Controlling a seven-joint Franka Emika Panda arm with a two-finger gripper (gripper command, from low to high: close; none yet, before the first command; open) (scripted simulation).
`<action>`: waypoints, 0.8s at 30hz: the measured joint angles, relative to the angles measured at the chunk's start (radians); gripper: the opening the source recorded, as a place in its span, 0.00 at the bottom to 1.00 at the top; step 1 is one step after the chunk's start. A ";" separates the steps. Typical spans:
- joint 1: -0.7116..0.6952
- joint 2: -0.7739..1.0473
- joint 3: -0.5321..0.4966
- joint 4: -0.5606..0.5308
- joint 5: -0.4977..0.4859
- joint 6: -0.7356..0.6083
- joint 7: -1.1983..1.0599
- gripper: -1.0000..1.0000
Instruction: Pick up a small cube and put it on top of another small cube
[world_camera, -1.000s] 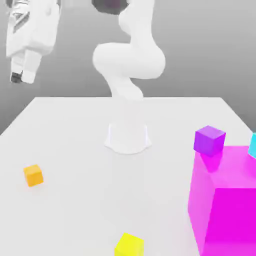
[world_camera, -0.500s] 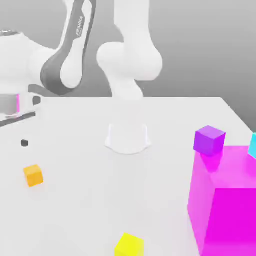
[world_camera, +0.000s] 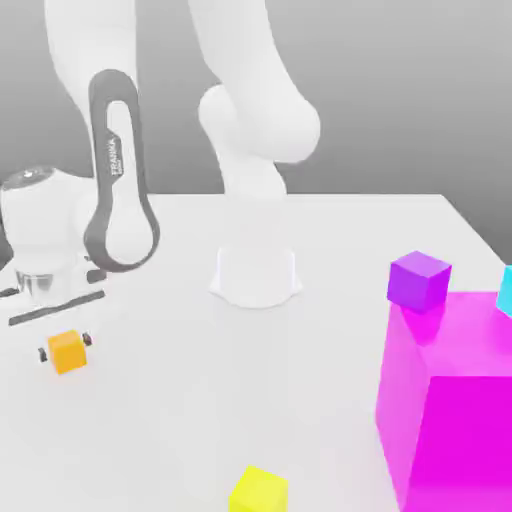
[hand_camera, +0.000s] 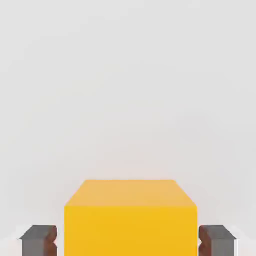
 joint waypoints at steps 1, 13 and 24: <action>0.000 0.000 0.000 0.000 0.000 0.001 0.000 0.00; 0.172 -0.275 0.043 0.034 -0.075 -0.297 0.023 0.00; 0.664 -0.411 0.303 0.346 -0.030 -0.721 -0.135 0.00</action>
